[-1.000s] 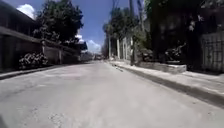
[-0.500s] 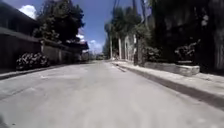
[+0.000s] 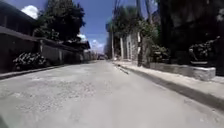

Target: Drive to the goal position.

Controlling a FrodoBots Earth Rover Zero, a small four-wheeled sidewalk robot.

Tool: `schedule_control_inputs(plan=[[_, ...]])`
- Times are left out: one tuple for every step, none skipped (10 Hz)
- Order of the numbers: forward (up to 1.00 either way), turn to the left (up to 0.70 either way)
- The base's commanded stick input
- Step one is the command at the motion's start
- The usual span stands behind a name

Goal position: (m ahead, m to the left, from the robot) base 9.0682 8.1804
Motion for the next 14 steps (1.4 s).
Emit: schedule_control_inputs(plan=[[0.85,0.0],[0.85,0.0],[0.85,0.0],[0.85,0.0],[0.85,0.0],[0.85,0.0],[0.85,0.0],[0.85,0.0],[0.85,0.0],[0.85,0.0],[0.85,0.0],[0.85,0.0],[0.85,0.0],[0.85,0.03]])
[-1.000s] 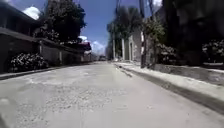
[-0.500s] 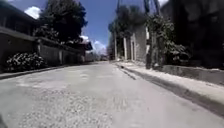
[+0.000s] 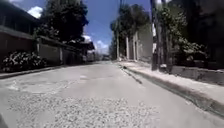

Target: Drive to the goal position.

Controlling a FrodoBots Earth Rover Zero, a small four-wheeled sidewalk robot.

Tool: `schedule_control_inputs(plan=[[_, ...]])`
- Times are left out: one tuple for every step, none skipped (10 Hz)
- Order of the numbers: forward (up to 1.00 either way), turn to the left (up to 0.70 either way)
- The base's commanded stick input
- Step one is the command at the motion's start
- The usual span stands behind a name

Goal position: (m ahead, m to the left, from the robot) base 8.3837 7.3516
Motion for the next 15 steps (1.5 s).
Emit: schedule_control_inputs(plan=[[0.85,0.07],[0.85,0.01],[0.85,0.02],[0.85,0.06],[0.85,0.13],[0.85,0.19],[0.85,0.05],[0.85,0.0],[0.85,0.03],[0.85,0.06],[0.85,0.11],[0.85,0.03],[0.85,0.0],[0.85,0.0],[0.85,0.0]])
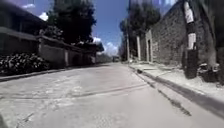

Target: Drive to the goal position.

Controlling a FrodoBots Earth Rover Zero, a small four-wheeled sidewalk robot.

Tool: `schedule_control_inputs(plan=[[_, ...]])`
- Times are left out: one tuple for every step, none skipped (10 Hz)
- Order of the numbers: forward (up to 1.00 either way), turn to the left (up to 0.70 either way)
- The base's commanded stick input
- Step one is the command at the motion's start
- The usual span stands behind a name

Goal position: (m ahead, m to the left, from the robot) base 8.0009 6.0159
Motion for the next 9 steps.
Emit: schedule_control_inputs(plan=[[0.85,0.0],[0.85,0.0],[0.85,0.0],[0.85,0.0],[0.85,0.0],[0.85,-0.09],[0.85,-0.23],[0.85,-0.33],[0.85,-0.34]])
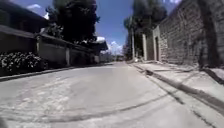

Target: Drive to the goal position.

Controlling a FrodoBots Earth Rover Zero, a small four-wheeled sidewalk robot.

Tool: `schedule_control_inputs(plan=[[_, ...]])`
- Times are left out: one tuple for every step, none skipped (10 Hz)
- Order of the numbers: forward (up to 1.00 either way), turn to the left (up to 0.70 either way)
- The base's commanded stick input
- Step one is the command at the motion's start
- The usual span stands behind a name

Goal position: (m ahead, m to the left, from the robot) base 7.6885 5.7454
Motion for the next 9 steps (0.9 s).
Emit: schedule_control_inputs(plan=[[0.85,-0.34],[0.85,-0.27],[0.85,-0.12],[0.85,0.0],[0.85,0.0],[0.85,0.0],[0.85,0.0],[0.85,0.0],[0.85,0.0]])
